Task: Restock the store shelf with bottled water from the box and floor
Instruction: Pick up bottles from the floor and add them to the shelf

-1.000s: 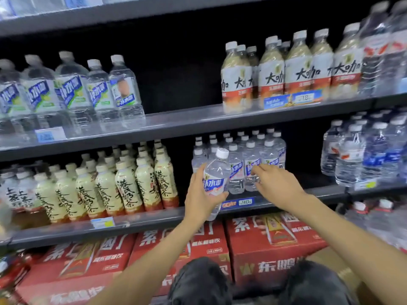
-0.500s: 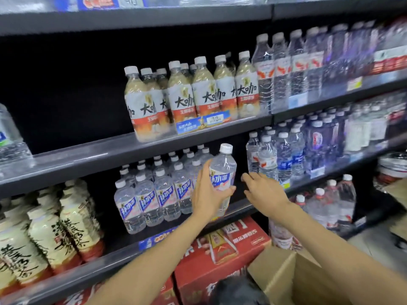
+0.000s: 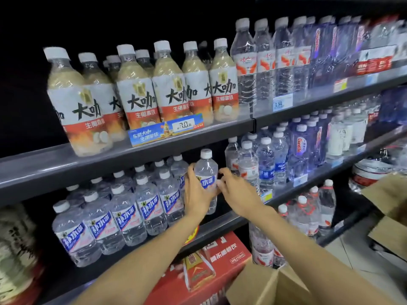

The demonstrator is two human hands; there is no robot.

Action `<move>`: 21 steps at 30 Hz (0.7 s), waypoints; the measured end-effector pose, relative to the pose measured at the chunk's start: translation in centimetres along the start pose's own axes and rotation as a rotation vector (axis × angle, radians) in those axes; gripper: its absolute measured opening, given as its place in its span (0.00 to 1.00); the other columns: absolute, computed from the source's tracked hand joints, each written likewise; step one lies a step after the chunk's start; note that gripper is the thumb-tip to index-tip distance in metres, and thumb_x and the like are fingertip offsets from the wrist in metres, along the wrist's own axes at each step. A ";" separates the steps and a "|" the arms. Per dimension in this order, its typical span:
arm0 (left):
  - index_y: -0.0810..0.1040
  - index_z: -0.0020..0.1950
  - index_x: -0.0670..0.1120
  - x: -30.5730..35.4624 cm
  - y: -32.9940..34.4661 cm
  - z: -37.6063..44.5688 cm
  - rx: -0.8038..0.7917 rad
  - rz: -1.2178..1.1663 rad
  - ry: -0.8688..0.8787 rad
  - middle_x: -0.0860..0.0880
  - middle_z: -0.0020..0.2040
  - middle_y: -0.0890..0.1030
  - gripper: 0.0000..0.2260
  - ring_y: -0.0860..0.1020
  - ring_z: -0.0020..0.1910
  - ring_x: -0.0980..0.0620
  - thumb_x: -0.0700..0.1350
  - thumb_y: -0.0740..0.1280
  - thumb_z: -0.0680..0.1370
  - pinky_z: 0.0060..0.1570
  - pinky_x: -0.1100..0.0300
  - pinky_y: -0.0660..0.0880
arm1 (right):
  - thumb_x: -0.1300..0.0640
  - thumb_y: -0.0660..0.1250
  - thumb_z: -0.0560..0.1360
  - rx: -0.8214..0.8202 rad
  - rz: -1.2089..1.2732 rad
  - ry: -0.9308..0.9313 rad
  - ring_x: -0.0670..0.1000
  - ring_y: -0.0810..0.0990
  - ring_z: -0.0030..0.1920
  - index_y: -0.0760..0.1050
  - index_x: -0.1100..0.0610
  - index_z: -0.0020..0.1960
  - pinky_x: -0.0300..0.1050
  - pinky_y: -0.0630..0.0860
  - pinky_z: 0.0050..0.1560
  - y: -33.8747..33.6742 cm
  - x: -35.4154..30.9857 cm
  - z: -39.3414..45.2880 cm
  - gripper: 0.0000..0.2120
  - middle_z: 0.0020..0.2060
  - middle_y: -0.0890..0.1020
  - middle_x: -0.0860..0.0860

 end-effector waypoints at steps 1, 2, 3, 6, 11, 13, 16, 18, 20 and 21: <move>0.59 0.71 0.54 -0.5 0.4 0.4 0.004 0.024 -0.004 0.49 0.67 0.71 0.38 0.73 0.63 0.46 0.52 0.76 0.66 0.55 0.48 0.74 | 0.50 0.54 0.82 -0.004 0.041 0.019 0.58 0.80 0.47 0.64 0.55 0.62 0.56 0.77 0.46 0.5 0.2 0.6 0.12 0.49 0.82 0.53; 0.58 0.70 0.55 -1.0 0.7 0.7 0.004 0.045 -0.007 0.49 0.67 0.70 0.38 0.73 0.63 0.45 0.51 0.75 0.66 0.54 0.48 0.74 | 0.49 0.55 0.82 -0.009 0.082 0.039 0.59 0.80 0.48 0.64 0.56 0.62 0.56 0.77 0.46 1.1 0.4 1.1 0.13 0.50 0.82 0.54; 0.58 0.70 0.56 -1.5 1.1 0.9 0.003 0.062 -0.013 0.49 0.68 0.69 0.38 0.73 0.62 0.44 0.49 0.75 0.66 0.53 0.47 0.74 | 0.49 0.56 0.81 -0.013 0.119 0.056 0.60 0.80 0.48 0.65 0.56 0.62 0.56 0.77 0.47 1.7 0.6 1.6 0.14 0.50 0.82 0.55; 0.57 0.70 0.57 -2.7 1.8 1.3 0.004 0.113 -0.025 0.48 0.67 0.68 0.38 0.75 0.60 0.41 0.51 0.74 0.67 0.50 0.47 0.75 | 0.50 0.58 0.81 -0.021 0.175 0.083 0.61 0.81 0.49 0.65 0.58 0.62 0.55 0.77 0.48 3.5 1.5 2.7 0.15 0.50 0.83 0.56; 0.55 0.73 0.54 -4.9 2.7 1.3 0.015 0.093 -0.046 0.46 0.70 0.66 0.38 0.71 0.65 0.43 0.52 0.74 0.69 0.58 0.49 0.71 | 0.51 0.59 0.81 -0.066 0.095 0.062 0.60 0.81 0.48 0.67 0.57 0.65 0.53 0.77 0.46 6.2 2.3 4.3 0.15 0.45 0.84 0.56; 0.53 0.74 0.54 -5.6 3.0 1.4 0.001 0.092 -0.056 0.46 0.71 0.65 0.39 0.68 0.68 0.43 0.52 0.74 0.70 0.60 0.48 0.70 | 0.52 0.59 0.81 -0.064 0.108 0.050 0.59 0.82 0.47 0.68 0.56 0.67 0.51 0.78 0.45 6.8 2.6 4.7 0.16 0.45 0.84 0.55; 0.51 0.75 0.53 -6.0 3.2 1.7 -0.037 0.084 -0.065 0.45 0.72 0.62 0.41 0.67 0.69 0.44 0.53 0.74 0.71 0.61 0.48 0.70 | 0.52 0.59 0.81 -0.049 0.142 0.036 0.58 0.82 0.47 0.67 0.55 0.69 0.51 0.78 0.45 7.2 2.9 5.2 0.17 0.46 0.84 0.55; 0.50 0.75 0.52 -5.9 3.2 2.0 -0.070 0.092 -0.053 0.44 0.72 0.62 0.41 0.67 0.69 0.44 0.53 0.73 0.72 0.61 0.50 0.70 | 0.51 0.59 0.81 -0.029 0.152 0.036 0.58 0.82 0.47 0.67 0.54 0.70 0.50 0.78 0.44 7.4 3.0 5.4 0.18 0.46 0.85 0.55; 0.51 0.76 0.49 -5.8 2.9 2.3 -0.107 0.137 -0.020 0.44 0.72 0.63 0.40 0.67 0.69 0.45 0.52 0.73 0.73 0.61 0.51 0.70 | 0.51 0.58 0.81 -0.022 0.156 0.034 0.59 0.82 0.49 0.65 0.53 0.72 0.52 0.78 0.46 7.6 3.0 5.5 0.20 0.48 0.84 0.56; 0.52 0.76 0.48 -5.7 2.6 2.3 -0.121 0.160 0.001 0.45 0.72 0.63 0.39 0.67 0.69 0.46 0.51 0.73 0.73 0.61 0.53 0.70 | 0.51 0.58 0.82 -0.028 0.160 0.031 0.60 0.82 0.50 0.63 0.52 0.73 0.54 0.78 0.47 7.7 3.1 5.4 0.20 0.50 0.84 0.56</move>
Point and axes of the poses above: each hand's wrist, its own z-axis towards the middle knuckle, its own y-axis out of the palm, x = y × z, the point moved 8 cm from there along z, towards the middle knuckle
